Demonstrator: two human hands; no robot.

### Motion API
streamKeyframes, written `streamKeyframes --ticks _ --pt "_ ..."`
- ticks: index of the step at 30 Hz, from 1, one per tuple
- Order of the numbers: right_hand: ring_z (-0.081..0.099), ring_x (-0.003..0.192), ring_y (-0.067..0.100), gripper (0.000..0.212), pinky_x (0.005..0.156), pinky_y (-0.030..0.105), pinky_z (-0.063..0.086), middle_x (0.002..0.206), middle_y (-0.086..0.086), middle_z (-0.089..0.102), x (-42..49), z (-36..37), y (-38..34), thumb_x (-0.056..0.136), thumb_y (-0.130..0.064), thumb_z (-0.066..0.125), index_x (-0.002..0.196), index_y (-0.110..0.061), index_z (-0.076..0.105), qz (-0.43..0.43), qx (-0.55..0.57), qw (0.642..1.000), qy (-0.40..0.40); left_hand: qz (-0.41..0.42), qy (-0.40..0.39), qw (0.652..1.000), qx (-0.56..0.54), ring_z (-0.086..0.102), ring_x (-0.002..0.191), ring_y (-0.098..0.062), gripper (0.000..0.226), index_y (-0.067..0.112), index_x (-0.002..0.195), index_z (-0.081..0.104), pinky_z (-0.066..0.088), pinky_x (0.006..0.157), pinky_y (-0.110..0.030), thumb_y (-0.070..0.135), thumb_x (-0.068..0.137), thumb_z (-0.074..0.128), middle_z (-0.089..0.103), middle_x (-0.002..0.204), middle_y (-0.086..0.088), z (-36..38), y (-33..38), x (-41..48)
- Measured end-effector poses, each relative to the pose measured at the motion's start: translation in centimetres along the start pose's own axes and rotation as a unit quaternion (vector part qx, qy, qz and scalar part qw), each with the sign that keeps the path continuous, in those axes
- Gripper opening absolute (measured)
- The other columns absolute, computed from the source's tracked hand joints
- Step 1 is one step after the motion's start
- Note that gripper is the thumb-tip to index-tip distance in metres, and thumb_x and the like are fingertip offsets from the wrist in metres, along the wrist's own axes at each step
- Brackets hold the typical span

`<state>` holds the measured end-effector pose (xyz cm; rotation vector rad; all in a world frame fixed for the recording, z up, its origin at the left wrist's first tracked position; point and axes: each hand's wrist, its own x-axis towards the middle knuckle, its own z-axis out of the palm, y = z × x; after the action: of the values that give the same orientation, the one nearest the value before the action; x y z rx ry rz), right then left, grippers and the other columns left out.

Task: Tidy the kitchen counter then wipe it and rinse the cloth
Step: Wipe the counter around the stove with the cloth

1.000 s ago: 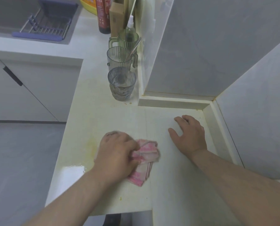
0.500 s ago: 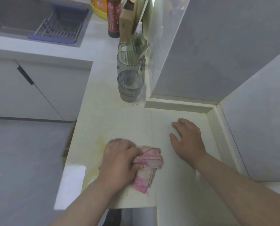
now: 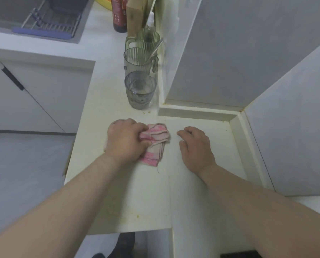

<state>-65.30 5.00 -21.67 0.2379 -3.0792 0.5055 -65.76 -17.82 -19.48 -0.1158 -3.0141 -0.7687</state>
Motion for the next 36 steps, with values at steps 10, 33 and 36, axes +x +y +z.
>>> streamKeyframes --ticks 10,33,36 --pt "0.049 0.118 0.031 0.044 0.103 0.042 0.036 0.124 0.012 0.057 -0.5 -0.3 -0.2 0.089 -0.027 0.037 0.118 -0.012 0.066 0.009 0.032 0.999 -0.006 0.014 -0.009 1.0 -0.001 0.055 0.099 -0.023 0.049 0.03 0.105 0.069 0.026 0.091 -0.032 0.056 0.064 0.059 0.063 0.096 0.003 0.0 0.6 -3.8" --pt "0.048 0.117 0.035 0.053 0.104 0.045 0.037 0.124 0.015 0.054 -7.2 -0.5 -2.3 0.079 -0.03 0.029 0.116 -0.01 0.062 0.052 -0.009 0.999 -0.001 0.054 -0.007 0.998 -0.021 0.057 0.081 -0.02 0.037 0.033 0.091 0.068 0.028 0.08 -0.029 0.046 0.056 0.067 0.058 0.086 0.012 1.3 2.6 -18.4" --pt "0.047 0.12 0.035 0.044 0.106 0.046 0.036 0.126 0.015 0.054 -7.3 -0.4 -2.2 0.081 -0.024 0.039 0.117 -0.011 0.061 0.052 -0.007 0.999 -0.005 0.067 0.002 0.998 -0.02 0.055 0.08 -0.017 0.039 0.034 0.095 0.065 0.026 0.078 -0.027 0.047 0.059 0.064 0.058 0.085 0.013 1.3 2.6 -19.1"
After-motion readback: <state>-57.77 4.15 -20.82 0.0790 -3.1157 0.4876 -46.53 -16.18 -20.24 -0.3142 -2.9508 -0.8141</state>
